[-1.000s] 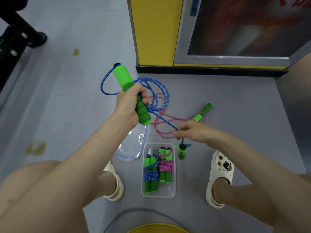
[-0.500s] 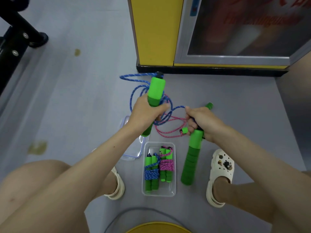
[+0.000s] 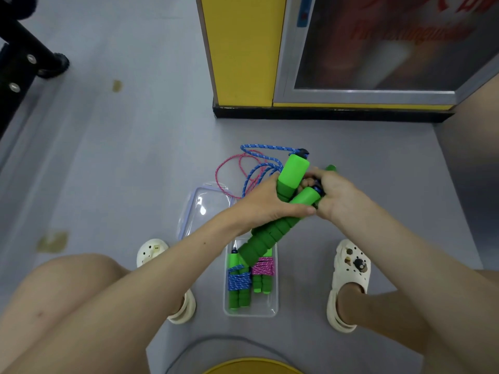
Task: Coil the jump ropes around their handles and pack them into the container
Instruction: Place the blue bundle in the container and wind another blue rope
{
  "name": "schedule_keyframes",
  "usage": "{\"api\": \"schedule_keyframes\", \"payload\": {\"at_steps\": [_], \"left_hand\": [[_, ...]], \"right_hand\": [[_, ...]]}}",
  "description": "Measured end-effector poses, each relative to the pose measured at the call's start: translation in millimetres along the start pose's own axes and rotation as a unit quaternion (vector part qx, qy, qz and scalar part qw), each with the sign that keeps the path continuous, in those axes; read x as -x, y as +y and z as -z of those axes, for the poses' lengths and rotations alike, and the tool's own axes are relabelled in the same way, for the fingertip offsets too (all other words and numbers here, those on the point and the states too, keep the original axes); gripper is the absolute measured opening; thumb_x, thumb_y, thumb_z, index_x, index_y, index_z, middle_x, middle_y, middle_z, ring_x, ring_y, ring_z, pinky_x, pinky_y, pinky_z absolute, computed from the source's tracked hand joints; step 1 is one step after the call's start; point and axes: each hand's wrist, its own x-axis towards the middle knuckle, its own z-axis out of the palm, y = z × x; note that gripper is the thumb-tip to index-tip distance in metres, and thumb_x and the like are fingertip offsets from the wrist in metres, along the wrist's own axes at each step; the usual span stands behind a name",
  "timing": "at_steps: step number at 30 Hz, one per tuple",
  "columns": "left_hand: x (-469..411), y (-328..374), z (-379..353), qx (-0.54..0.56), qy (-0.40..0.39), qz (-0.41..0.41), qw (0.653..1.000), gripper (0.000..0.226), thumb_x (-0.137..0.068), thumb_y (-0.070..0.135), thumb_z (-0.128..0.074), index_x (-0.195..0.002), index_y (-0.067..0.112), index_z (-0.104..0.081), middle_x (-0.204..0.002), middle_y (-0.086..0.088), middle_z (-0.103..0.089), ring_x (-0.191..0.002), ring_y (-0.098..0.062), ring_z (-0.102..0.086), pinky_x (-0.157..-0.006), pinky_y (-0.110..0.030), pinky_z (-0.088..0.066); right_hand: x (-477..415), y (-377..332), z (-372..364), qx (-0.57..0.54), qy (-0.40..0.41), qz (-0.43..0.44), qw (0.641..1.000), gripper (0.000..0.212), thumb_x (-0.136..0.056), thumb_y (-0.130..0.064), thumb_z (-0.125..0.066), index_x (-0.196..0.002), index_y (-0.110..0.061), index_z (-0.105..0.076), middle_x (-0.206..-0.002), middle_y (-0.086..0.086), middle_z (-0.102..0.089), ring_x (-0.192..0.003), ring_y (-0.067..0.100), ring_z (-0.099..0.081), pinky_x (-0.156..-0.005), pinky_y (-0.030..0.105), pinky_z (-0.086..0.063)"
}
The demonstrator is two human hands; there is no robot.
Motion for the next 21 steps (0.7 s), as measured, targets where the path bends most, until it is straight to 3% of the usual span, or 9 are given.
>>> {"api": "schedule_keyframes", "payload": {"at_steps": [4, 7, 9, 11, 13, 16, 19, 21], "left_hand": [[-1, 5, -2, 0.049, 0.064, 0.029, 0.996, 0.020, -0.078, 0.013, -0.077, -0.091, 0.016, -0.062, -0.071, 0.004, -0.064, -0.060, -0.007, -0.060, -0.062, -0.025, -0.052], [-3, 10, 0, 0.099, 0.141, 0.028, 0.985, 0.016, -0.080, 0.010, -0.074, -0.091, 0.004, -0.063, -0.068, -0.003, -0.060, -0.054, -0.009, -0.056, -0.051, -0.021, -0.048], [-5, 11, 4, 0.137, 0.194, 0.024, 0.971, 0.015, -0.081, 0.010, -0.072, -0.089, 0.004, -0.062, -0.066, -0.005, -0.058, -0.049, -0.010, -0.054, -0.048, -0.021, -0.048], [-7, 10, 10, 0.172, 0.242, 0.042, 0.954, 0.021, -0.081, 0.013, -0.073, -0.093, 0.004, -0.060, -0.069, -0.008, -0.056, -0.049, -0.014, -0.054, -0.047, -0.023, -0.048], [-9, 7, 13, 0.184, 0.270, 0.062, 0.943, 0.033, -0.080, 0.018, -0.074, -0.104, 0.001, -0.058, -0.076, -0.009, -0.057, -0.056, -0.017, -0.056, -0.048, -0.023, -0.049], [-12, 2, 12, 0.186, 0.271, 0.060, 0.942, 0.025, -0.084, 0.023, -0.071, -0.098, 0.005, -0.059, -0.081, -0.010, -0.061, -0.070, -0.021, -0.060, -0.058, -0.027, -0.053], [-14, -2, 11, 0.193, 0.242, 0.039, 0.950, 0.019, -0.092, 0.029, -0.062, -0.094, 0.010, -0.063, -0.092, -0.015, -0.068, -0.087, -0.029, -0.067, -0.081, -0.039, -0.056], [-14, 1, 14, 0.195, 0.222, 0.044, 0.954, 0.021, -0.094, 0.032, -0.058, -0.100, 0.013, -0.063, -0.100, -0.017, -0.069, -0.091, -0.030, -0.067, -0.077, -0.041, -0.057]], "right_hand": [[4, -4, -3, 0.014, -0.013, 0.034, 0.999, 0.034, -0.101, -0.018, -0.038, -0.073, -0.006, -0.051, -0.067, 0.007, -0.048, -0.056, 0.017, -0.051, -0.053, 0.029, -0.048], [5, -3, -4, 0.044, -0.025, 0.059, 0.997, 0.031, -0.100, -0.021, -0.040, -0.077, -0.006, -0.055, -0.073, 0.009, -0.054, -0.064, 0.019, -0.053, -0.059, 0.029, -0.048], [1, -1, -1, 0.159, 0.008, 0.097, 0.983, 0.022, -0.096, -0.024, -0.047, -0.084, -0.010, -0.058, -0.076, 0.007, -0.051, -0.066, 0.018, -0.052, -0.064, 0.029, -0.049], [2, 2, 1, 0.267, 0.033, 0.118, 0.956, 0.020, -0.092, -0.030, -0.055, -0.103, -0.014, -0.058, -0.090, 0.005, -0.049, -0.074, 0.017, -0.050, -0.076, 0.033, -0.051], [11, 6, -1, 0.293, -0.058, 0.072, 0.952, 0.028, -0.091, -0.037, -0.058, -0.110, -0.017, -0.056, -0.101, 0.008, -0.050, -0.085, 0.019, -0.053, -0.078, 0.038, -0.053], [26, 20, -4, 0.312, -0.226, -0.001, 0.923, 0.039, -0.087, -0.040, -0.061, -0.117, -0.016, -0.057, -0.105, 0.015, -0.063, -0.094, 0.028, -0.064, -0.081, 0.044, -0.057], [25, 23, -2, 0.333, -0.209, 0.060, 0.917, 0.039, -0.085, -0.021, -0.067, -0.121, -0.016, -0.053, -0.105, 0.011, -0.069, -0.088, 0.024, -0.069, -0.073, 0.039, -0.060], [21, 19, 0, 0.336, -0.180, 0.088, 0.920, 0.033, -0.087, -0.008, -0.065, -0.118, -0.012, -0.054, -0.101, 0.014, -0.067, -0.082, 0.025, -0.068, -0.068, 0.040, -0.060]]}}
